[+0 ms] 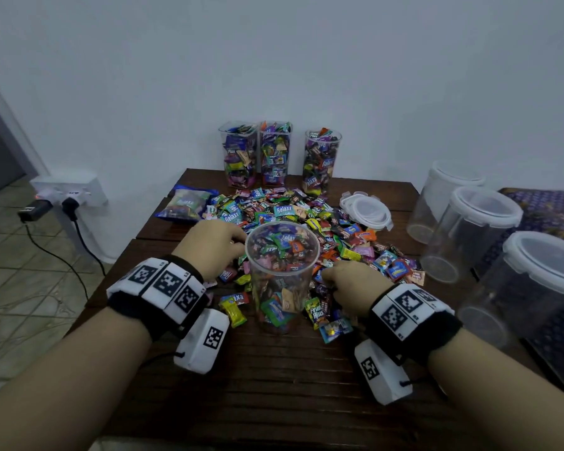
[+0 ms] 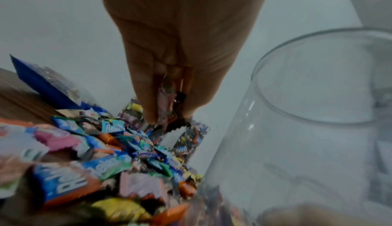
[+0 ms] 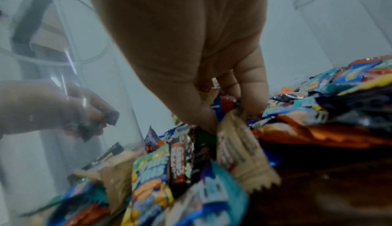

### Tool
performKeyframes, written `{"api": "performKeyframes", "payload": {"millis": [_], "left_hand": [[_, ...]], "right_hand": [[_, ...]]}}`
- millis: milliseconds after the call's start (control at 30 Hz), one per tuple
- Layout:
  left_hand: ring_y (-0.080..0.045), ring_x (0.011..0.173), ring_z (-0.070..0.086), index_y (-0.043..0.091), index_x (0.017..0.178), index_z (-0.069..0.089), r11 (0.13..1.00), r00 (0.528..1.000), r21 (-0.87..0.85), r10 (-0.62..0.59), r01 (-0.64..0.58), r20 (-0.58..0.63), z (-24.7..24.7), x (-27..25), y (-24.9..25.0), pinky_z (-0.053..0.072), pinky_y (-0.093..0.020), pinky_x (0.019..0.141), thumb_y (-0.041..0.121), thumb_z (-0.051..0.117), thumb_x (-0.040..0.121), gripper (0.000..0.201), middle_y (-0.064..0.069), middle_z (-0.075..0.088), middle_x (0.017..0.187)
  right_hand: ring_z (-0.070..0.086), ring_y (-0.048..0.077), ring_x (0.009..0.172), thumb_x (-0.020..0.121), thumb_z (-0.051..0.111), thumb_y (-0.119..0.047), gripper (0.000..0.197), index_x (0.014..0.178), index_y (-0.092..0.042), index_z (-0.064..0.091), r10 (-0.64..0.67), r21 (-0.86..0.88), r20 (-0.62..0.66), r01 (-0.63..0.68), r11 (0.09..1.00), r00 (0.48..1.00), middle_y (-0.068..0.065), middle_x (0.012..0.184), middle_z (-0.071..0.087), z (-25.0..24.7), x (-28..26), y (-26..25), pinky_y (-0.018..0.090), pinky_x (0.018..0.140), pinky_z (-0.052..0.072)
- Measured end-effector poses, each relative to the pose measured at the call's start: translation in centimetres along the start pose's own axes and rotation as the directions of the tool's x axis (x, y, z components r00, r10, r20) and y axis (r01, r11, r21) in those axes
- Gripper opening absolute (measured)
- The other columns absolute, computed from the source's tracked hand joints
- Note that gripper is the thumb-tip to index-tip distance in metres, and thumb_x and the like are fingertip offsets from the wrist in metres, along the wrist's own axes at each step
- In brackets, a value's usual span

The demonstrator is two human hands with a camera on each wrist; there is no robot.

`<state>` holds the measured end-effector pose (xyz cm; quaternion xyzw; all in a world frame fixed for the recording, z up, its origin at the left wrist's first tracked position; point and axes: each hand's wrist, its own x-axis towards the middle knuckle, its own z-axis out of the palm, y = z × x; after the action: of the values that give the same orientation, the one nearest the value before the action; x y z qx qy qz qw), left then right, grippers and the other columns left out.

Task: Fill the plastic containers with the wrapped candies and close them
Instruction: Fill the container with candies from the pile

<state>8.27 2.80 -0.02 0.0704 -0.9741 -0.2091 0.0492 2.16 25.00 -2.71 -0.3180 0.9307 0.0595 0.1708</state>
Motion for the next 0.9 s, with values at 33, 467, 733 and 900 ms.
{"api": "performKeyframes", "payload": {"millis": [33, 467, 733, 900], "left_hand": [[-0.008, 0.065, 0.055, 0.016, 0.103, 0.072, 1.000, 1.000, -0.028, -0.001, 0.001, -0.022, -0.2, 0.0, 0.1, 0.039, -0.020, 0.060, 0.019, 0.058, 0.093, 0.018, -0.005, 0.071, 0.098], [-0.012, 0.079, 0.060, 0.020, 0.108, 0.071, 0.967, 0.958, -0.247, -0.016, -0.057, -0.285, -3.2, -1.1, 0.9, 0.040, -0.018, 0.070, 0.017, 0.061, 0.089, 0.022, -0.004, 0.070, 0.101], [-0.005, 0.080, 0.057, 0.021, 0.099, 0.073, 0.909, 0.922, -0.393, -0.024, -0.141, -0.387, -3.8, -2.2, 1.8, 0.042, -0.015, 0.073, 0.014, 0.063, 0.088, 0.016, 0.009, 0.064, 0.090], [-0.013, 0.076, 0.062, 0.024, 0.099, 0.073, 0.865, 0.917, -0.479, -0.057, -0.152, -0.394, -3.1, -2.7, 1.7, 0.049, -0.027, 0.072, 0.015, 0.065, 0.087, 0.017, 0.011, 0.068, 0.085]], "right_hand": [[0.048, 0.025, 0.097, 0.090, 0.045, -0.002, 0.024, 0.078, -0.023, 0.044, 0.002, 0.016, -0.013, -0.002, 1.000, 1.000, 0.009, 0.107, 0.047, -0.1, -0.1, 0.1, 0.032, 0.074, 0.037], [0.050, 0.023, 0.086, 0.083, 0.051, -0.003, 0.016, 0.083, -0.017, 0.058, 0.090, 0.332, -0.532, 0.110, 0.937, 0.842, 0.003, 0.089, 0.052, -5.4, -1.6, 0.9, 0.031, 0.073, 0.038], [0.052, 0.023, 0.080, 0.081, 0.053, -0.002, 0.011, 0.086, -0.009, 0.060, 0.095, 0.390, -0.778, 0.360, 0.847, 0.621, 0.000, 0.081, 0.051, -10.0, -4.6, -1.8, 0.033, 0.071, 0.040], [0.049, 0.017, 0.077, 0.083, 0.055, -0.003, 0.014, 0.082, -0.016, 0.055, 0.043, 0.429, -0.761, 0.452, 0.782, 0.648, 0.002, 0.086, 0.054, -9.0, -4.7, -4.3, 0.016, 0.067, 0.037]]}}
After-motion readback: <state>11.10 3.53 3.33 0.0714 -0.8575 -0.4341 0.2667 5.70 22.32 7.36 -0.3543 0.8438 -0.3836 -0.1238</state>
